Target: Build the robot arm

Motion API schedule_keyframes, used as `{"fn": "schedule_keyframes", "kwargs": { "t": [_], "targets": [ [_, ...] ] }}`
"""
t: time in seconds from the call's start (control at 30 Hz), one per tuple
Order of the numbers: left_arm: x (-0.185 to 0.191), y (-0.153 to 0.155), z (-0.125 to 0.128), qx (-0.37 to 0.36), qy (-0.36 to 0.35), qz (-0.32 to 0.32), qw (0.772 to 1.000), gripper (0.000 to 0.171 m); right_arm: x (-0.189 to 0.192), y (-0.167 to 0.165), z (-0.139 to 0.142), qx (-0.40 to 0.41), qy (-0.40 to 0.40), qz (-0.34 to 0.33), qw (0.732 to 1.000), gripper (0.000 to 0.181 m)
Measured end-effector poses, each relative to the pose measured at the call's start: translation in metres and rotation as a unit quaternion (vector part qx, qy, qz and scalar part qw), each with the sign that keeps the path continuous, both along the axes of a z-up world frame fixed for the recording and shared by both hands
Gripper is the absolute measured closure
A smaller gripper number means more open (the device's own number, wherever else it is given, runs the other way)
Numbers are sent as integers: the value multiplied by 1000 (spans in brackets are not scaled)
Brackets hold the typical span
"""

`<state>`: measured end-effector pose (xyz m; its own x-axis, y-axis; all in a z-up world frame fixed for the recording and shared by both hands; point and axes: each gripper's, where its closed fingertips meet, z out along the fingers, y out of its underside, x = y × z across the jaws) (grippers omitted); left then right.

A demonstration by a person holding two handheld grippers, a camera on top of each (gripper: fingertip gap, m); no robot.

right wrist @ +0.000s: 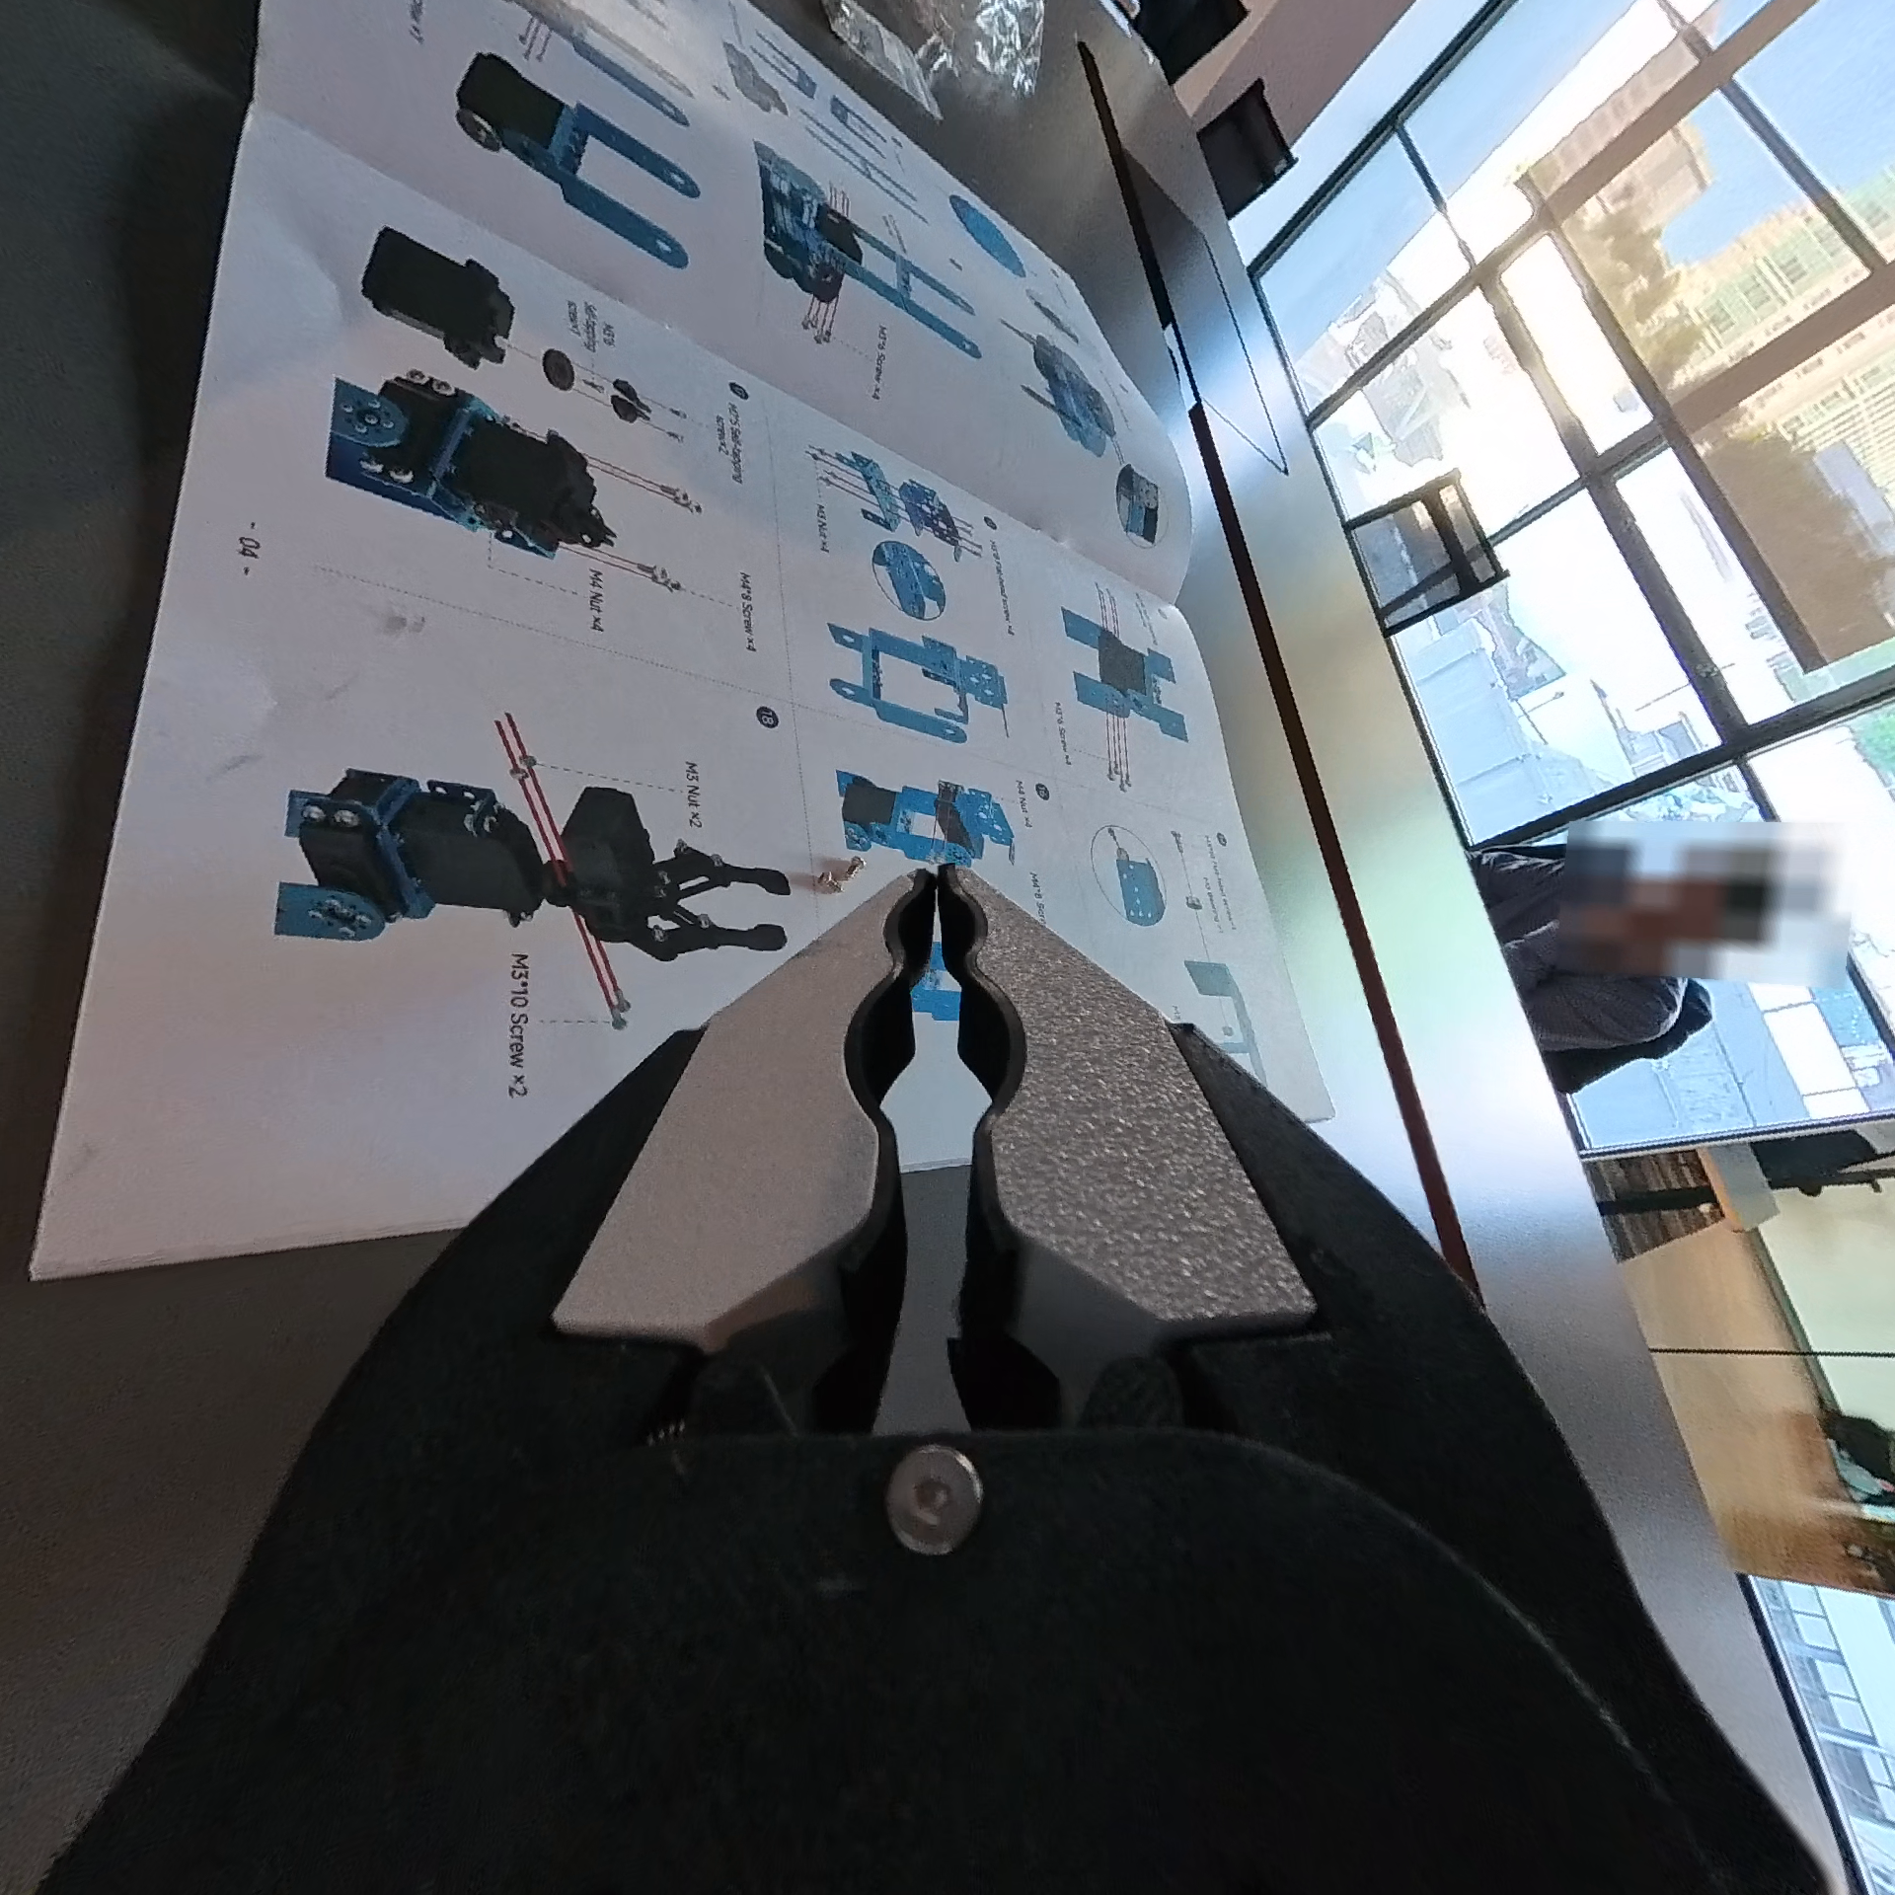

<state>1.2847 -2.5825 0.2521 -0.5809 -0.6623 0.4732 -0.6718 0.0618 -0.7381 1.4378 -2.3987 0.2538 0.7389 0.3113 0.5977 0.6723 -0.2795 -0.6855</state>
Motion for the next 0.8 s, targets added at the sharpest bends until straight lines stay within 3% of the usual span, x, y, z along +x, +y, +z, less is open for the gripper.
{"fn": "schedule_keyframes", "kwargs": {
  "t": [0.3, 0.43, 0.6, 0.7, 0.8],
  "targets": [
    [10, 6, 10, 34, -63, 23, 997, 133, 3, 0, -2, -1, -3, -6, 1000, 181],
    [16, 6, 29, 42, -122, 64, 990, 133, 1, -5, 0, 0, 7, -7, 1000, 181],
    [-9, 36, 80, 39, -185, 191, 963, 133, -16, -14, 1, -10, 25, 9, 1000, 181],
    [-53, 77, 111, 47, -227, 308, 923, 133, -29, -16, -6, -52, 70, 16, 996, 181],
    [-108, 113, 121, 52, -232, 396, 887, 132, -28, -16, -3, -58, 106, 15, 993, 181]
  ]
}}
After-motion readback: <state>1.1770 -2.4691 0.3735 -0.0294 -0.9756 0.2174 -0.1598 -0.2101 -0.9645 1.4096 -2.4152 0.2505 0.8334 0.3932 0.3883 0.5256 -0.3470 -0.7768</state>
